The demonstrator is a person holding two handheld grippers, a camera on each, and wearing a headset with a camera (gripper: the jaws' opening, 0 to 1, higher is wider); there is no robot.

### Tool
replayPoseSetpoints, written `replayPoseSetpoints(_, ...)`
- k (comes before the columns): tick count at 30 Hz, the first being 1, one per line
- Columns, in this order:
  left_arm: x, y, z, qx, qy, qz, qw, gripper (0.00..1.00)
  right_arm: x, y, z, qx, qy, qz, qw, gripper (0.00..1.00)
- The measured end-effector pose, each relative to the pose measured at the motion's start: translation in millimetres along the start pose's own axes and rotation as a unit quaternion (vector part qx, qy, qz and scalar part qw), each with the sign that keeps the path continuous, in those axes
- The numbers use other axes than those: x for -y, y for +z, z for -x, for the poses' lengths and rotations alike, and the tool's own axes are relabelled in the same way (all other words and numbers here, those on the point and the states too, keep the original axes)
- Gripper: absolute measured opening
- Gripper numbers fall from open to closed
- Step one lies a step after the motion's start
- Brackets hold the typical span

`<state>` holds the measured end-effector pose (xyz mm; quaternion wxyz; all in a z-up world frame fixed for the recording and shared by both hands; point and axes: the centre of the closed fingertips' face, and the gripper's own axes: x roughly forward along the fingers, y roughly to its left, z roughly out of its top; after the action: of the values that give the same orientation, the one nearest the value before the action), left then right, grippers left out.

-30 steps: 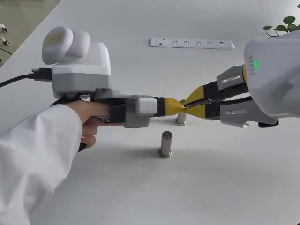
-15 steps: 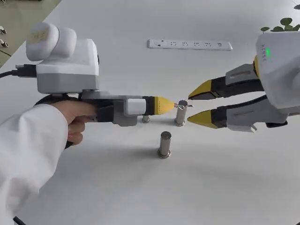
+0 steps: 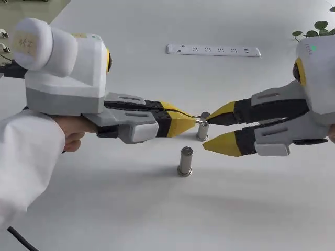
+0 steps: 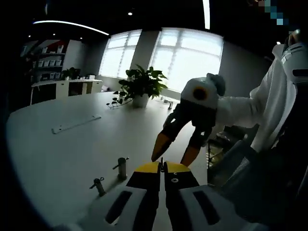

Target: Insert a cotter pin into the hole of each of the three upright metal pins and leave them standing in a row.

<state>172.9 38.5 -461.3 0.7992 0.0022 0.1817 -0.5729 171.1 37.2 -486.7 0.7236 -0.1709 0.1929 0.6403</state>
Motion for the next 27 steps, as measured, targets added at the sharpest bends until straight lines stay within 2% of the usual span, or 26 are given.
replayPoseSetpoints(2,5.6,1.6,-0.7,0.001,-0.012,-0.027,0.9996,0.00,-0.2,0.0,-0.5,0.001,0.002,-0.001,1.0000,0.20)
replayPoseSetpoints(3,2.2,0.3,1.2,0.000,-0.015,-0.029,0.9995,0.00,-0.2,-0.4,-1.0,0.000,0.003,-0.001,1.0000,0.20)
replayPoseSetpoints(5,2.8,-1.1,0.6,-0.005,-0.019,-0.039,0.9991,0.00,-0.8,0.1,-1.3,0.003,0.005,-0.003,1.0000,0.18)
replayPoseSetpoints(8,3.8,-4.8,-0.7,-0.013,-0.024,-0.056,0.9981,0.00,-3.4,0.6,-1.5,0.006,0.010,-0.004,0.9999,0.09)
replayPoseSetpoints(10,5.4,-6.2,-1.4,-0.014,-0.029,-0.064,0.9974,0.00,-5.9,-2.0,-2.1,-0.002,0.015,0.001,0.9999,0.03)
replayPoseSetpoints(14,13.0,-9.3,-4.4,-0.021,-0.036,-0.066,0.9969,0.00,-11.7,-4.7,-2.7,-0.007,0.026,0.007,0.9996,0.00)
replayPoseSetpoints(19,15.3,-18.4,-3.1,-0.039,-0.043,-0.079,0.9952,0.00,-18.7,-7.7,-2.4,-0.014,0.041,0.017,0.9989,0.00)
replayPoseSetpoints(21,15.5,-22.5,-2.9,-0.047,-0.045,-0.071,0.9954,0.00,-20.9,-8.6,-2.4,-0.015,0.047,0.015,0.9987,0.00)
replayPoseSetpoints(23,18.5,-25.8,-3.6,-0.051,-0.051,-0.085,0.9938,0.00,-25.2,-11.5,-2.5,-0.025,0.060,0.019,0.9977,0.00)
replayPoseSetpoints(27,20.0,-30.1,-3.8,-0.062,-0.055,-0.087,0.9927,0.01,-28.9,-15.1,-4.2,-0.036,0.069,0.023,0.9967,0.00)
